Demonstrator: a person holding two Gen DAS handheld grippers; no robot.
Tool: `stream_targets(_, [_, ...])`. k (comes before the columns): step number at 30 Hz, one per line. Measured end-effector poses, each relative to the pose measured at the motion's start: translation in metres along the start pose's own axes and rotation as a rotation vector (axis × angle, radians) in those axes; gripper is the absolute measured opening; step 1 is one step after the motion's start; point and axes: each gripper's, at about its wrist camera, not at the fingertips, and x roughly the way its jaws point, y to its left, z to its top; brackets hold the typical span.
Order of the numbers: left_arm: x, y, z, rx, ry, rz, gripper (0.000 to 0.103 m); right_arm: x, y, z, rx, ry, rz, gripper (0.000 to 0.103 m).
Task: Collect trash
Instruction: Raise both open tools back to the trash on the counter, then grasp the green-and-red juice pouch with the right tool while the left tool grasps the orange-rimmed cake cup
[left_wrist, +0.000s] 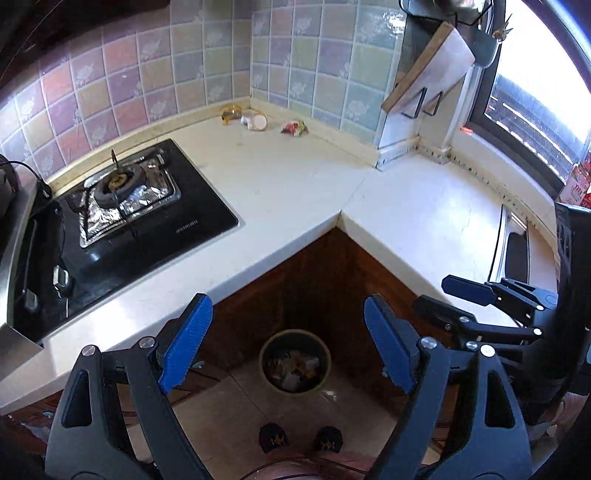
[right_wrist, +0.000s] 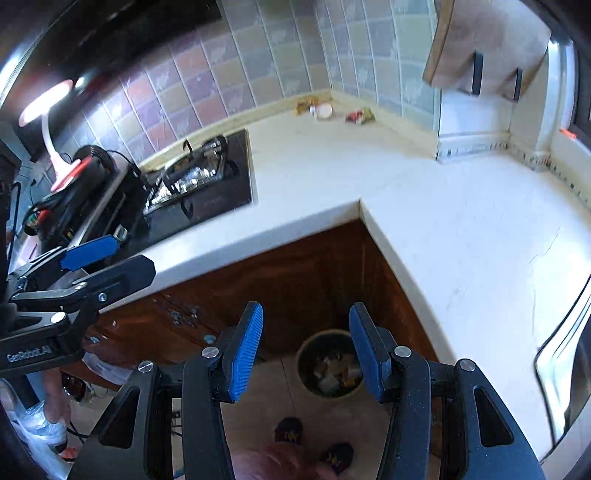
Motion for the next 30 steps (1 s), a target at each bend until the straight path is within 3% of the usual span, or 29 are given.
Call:
stream_targets(11, [-0.062, 0.004, 0.071, 0.037, -0.106, 0.057, 0.084, -0.087, 0.000, 0.052, -0.030, -0.190, 0.009, 0.067])
stream_targets(19, [-0.083, 0.007, 0.151, 0.092, -0.197, 0.049, 0.088, -0.101, -0.003, 0.114, -0.056, -0.271, -0.073, 0.071])
stream_targets(25, [-0.056, 0.021, 0.228, 0.110, -0.237, 0.027, 0.091, -0.084, 0.001, 0.182, -0.080, -0.328, -0.132, 0.076])
stream_targets(30, [0.012, 0.049, 0.303, 0.097, -0.211, -0.042, 0.091, -0.041, 0.001, 0.256, -0.068, -0.332, -0.189, 0.081])
